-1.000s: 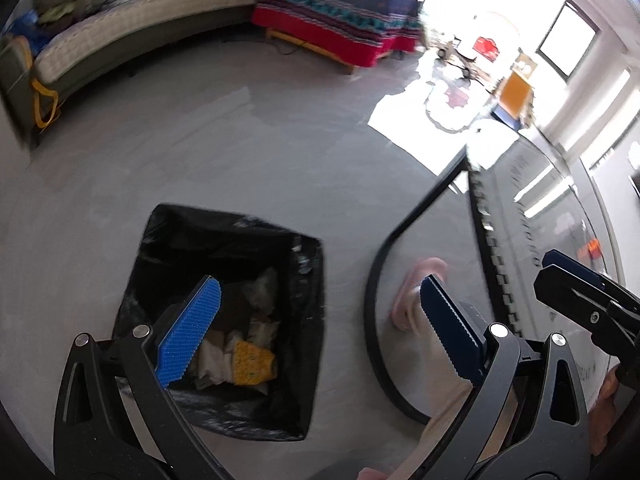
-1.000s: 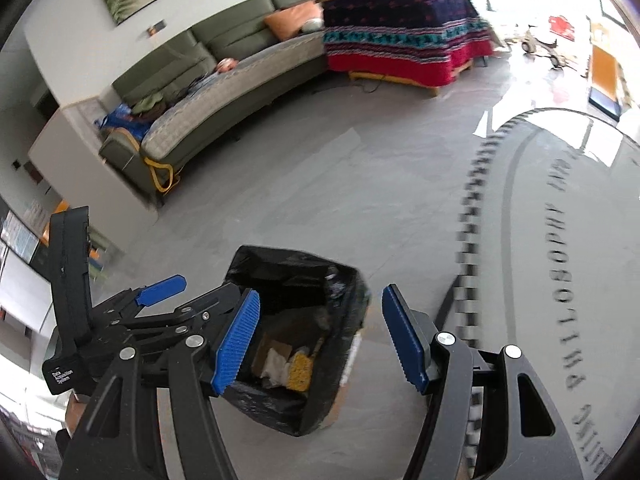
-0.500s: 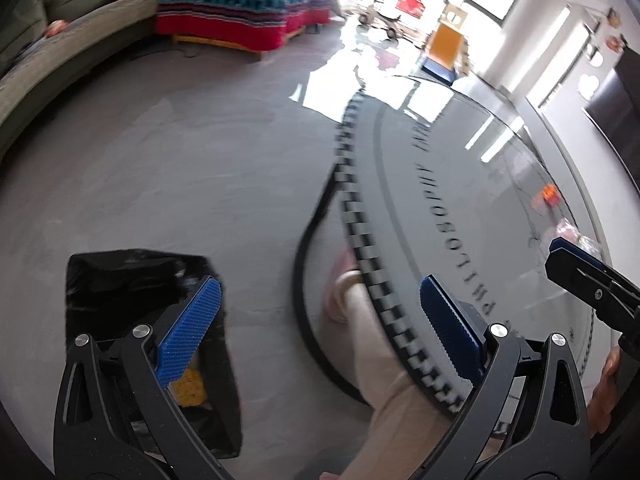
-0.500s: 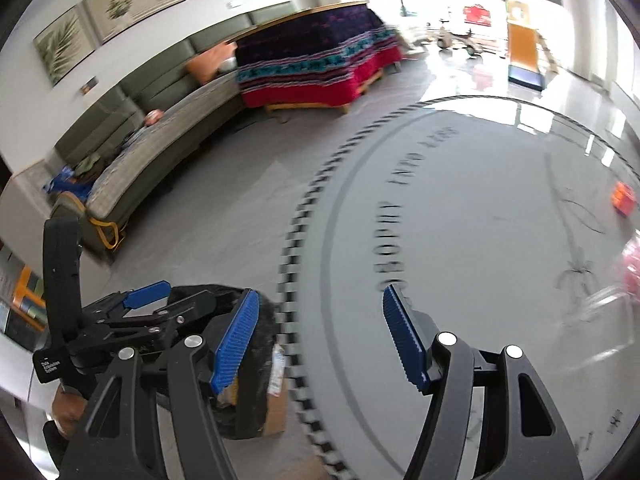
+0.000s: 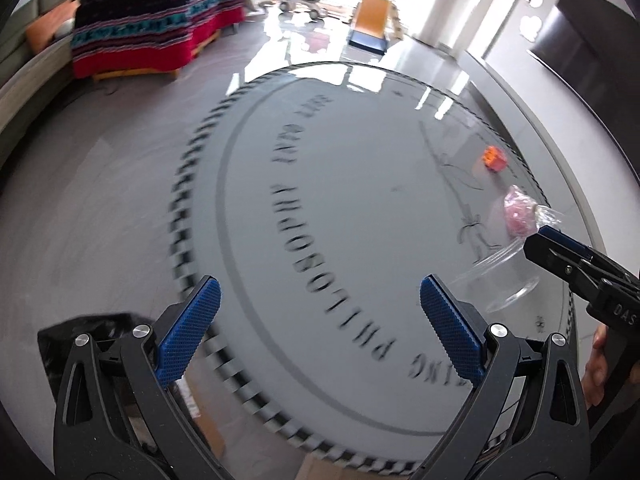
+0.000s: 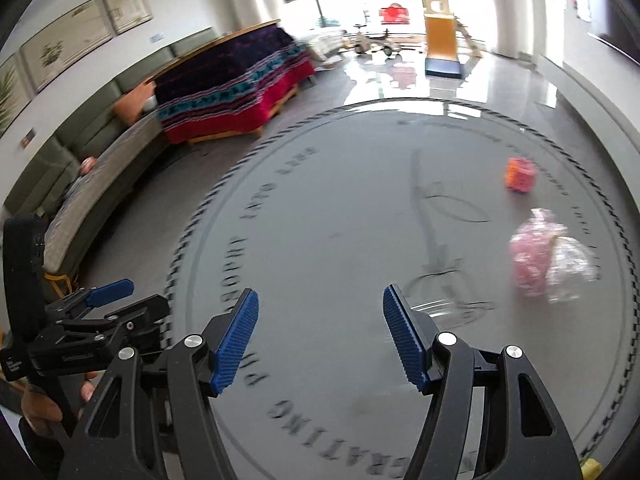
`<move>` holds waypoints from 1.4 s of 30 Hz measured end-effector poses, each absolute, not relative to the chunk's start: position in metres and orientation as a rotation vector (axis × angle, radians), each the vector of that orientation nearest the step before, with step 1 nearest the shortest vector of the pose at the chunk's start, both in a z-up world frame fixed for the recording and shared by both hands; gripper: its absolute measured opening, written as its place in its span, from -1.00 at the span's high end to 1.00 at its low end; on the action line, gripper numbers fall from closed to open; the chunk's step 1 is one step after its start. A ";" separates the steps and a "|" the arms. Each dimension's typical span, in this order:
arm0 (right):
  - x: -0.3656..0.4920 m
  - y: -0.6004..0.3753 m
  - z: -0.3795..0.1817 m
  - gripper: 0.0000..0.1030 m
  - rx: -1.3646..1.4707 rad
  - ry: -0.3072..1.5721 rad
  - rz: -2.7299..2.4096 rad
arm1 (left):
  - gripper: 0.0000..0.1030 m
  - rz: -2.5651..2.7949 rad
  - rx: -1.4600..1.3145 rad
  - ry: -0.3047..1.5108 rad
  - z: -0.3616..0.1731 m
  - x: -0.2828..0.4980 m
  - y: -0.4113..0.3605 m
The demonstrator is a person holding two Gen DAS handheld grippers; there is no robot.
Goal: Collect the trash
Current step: 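Move both tools back over the table toward the pink bag and clear cup, then grasp the pink plastic bag with the right tool while the left tool grasps the pink block cube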
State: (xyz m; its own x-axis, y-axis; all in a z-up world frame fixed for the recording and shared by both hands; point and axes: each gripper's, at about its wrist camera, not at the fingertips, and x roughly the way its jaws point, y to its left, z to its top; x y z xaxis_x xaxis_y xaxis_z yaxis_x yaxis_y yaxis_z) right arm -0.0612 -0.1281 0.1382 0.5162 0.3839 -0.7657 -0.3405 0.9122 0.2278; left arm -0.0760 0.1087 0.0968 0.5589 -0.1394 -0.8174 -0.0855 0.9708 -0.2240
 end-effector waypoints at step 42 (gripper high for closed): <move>0.072 -0.343 0.058 0.42 0.297 1.015 0.157 | -0.88 -0.361 -0.046 1.185 0.060 0.164 -0.125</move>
